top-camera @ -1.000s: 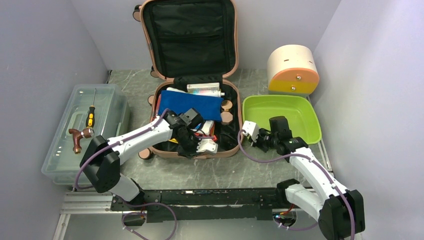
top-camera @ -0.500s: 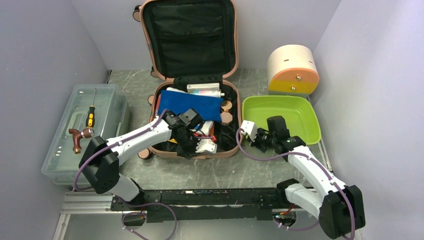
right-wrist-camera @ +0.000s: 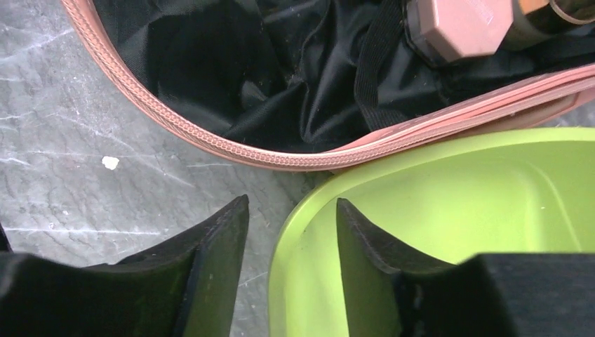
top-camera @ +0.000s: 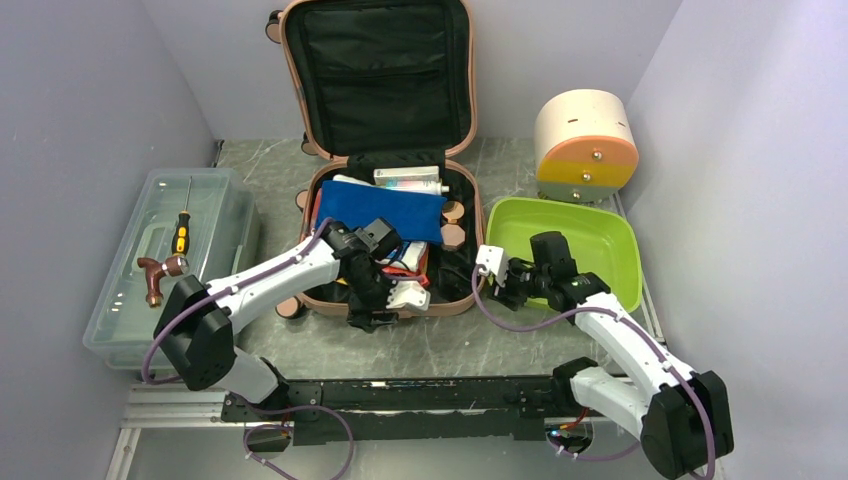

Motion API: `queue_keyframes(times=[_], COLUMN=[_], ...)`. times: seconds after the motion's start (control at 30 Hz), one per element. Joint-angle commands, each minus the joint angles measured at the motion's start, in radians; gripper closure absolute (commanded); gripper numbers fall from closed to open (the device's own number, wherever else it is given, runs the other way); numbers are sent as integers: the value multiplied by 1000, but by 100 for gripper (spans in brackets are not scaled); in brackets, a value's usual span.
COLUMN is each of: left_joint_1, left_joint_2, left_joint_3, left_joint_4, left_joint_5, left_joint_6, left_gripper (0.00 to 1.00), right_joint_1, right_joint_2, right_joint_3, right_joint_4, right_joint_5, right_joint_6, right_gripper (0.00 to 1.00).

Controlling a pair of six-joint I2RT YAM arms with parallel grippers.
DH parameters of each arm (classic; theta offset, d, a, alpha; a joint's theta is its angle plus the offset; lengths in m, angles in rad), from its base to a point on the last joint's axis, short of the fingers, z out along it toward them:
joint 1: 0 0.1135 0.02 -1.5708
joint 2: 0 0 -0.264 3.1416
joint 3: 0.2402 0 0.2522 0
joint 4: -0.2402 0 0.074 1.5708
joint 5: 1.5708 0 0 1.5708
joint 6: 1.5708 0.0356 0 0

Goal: Open, take out, and arrange the luggage
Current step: Adjust the bin at the corner of the board.

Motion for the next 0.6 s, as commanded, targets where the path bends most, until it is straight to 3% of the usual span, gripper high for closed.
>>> queue_keyframes(times=[0.0,0.17,0.23,0.27,0.57], left_joint_1=[-3,20,39,51,75], left_joint_2=[-55,-112,-126,-130,-92], left_joint_3=[53,157,212,240,327], left_joint_4=[-123,-188,-206,-213,-163], left_joint_5=[12,-10,0,6,21], left_joint_6=[16,45,50,52,35], left_gripper=[34,18,3,1,1], right_joint_1=[4,4,4,3,-18], right_joint_2=[-48,-108,-136,-149,-165], right_joint_3=[59,97,108,113,147], right_joint_4=[-2,-64,-92,-109,-462], right_joint_5=[-48,6,41,59,234], right_joint_6=[-32,-87,-113,-132,-367], right_gripper=[45,34,32,31,30])
